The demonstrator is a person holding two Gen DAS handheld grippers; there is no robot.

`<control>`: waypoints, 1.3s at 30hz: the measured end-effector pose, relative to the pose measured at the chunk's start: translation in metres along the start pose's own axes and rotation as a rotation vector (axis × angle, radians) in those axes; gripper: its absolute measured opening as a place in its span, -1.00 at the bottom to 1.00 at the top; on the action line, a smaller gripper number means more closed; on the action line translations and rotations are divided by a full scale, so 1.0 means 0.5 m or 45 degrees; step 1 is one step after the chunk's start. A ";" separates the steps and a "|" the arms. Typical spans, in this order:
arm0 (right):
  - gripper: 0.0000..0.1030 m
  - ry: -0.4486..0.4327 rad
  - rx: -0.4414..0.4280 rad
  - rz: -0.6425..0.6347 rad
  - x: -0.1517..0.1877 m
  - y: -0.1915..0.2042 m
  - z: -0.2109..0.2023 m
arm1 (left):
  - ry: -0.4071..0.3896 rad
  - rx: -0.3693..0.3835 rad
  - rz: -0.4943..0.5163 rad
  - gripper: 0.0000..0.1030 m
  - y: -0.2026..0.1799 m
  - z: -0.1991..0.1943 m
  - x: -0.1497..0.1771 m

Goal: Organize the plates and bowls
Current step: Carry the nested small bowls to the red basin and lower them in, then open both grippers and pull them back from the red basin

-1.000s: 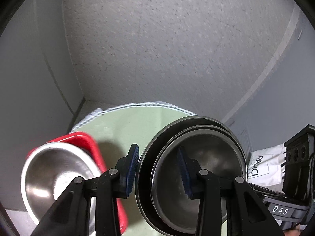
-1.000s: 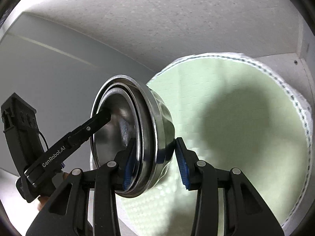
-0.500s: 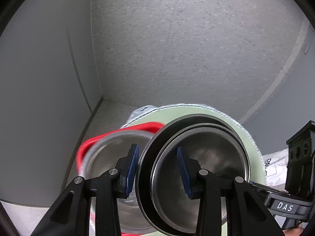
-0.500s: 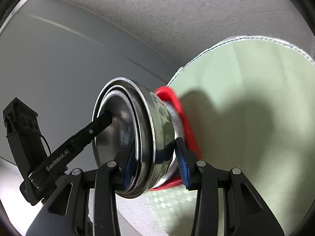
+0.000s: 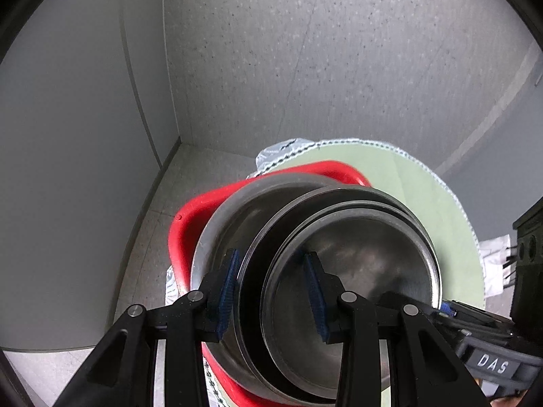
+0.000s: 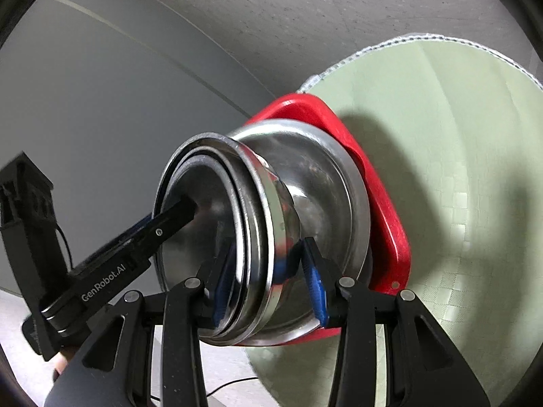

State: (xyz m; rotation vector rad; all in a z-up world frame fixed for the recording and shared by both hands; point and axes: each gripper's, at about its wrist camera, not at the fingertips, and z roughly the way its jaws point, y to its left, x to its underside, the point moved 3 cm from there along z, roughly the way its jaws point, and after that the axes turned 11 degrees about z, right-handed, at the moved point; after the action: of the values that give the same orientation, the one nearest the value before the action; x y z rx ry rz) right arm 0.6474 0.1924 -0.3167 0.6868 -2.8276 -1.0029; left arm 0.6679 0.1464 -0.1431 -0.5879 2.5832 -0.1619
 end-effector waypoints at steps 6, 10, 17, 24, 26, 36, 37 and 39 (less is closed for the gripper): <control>-0.23 0.003 0.087 0.010 0.004 -0.002 0.047 | 0.036 -0.023 0.037 -0.31 0.002 0.049 -0.016; -0.19 -0.012 0.155 -0.004 -0.001 0.007 0.068 | 0.037 -0.020 0.055 -0.32 0.002 0.066 -0.024; 0.06 -0.041 0.232 -0.035 0.010 0.035 0.078 | 0.022 -0.011 0.138 0.01 -0.024 0.093 -0.039; 0.61 -0.188 0.235 -0.118 0.031 0.070 0.009 | -0.082 0.040 0.183 0.49 -0.040 0.051 -0.046; 0.61 -0.222 0.223 -0.103 0.035 0.066 -0.022 | -0.108 0.067 0.198 0.58 -0.052 0.028 -0.046; 0.70 -0.591 0.390 -0.019 0.122 -0.015 -0.248 | -0.323 0.158 0.331 0.84 -0.149 -0.128 0.033; 0.75 -0.631 0.427 -0.011 0.139 -0.023 -0.269 | -0.345 0.178 0.348 0.85 -0.163 -0.148 0.050; 0.80 -0.712 0.512 0.001 0.180 -0.037 -0.309 | -0.376 0.209 0.381 0.87 -0.177 -0.177 0.081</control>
State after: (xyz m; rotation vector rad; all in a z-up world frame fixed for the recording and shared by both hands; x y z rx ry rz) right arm 0.6053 0.0508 -0.2143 0.4834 -3.5774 -0.7123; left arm 0.6269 0.0498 -0.0639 -0.1481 2.3080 -0.1702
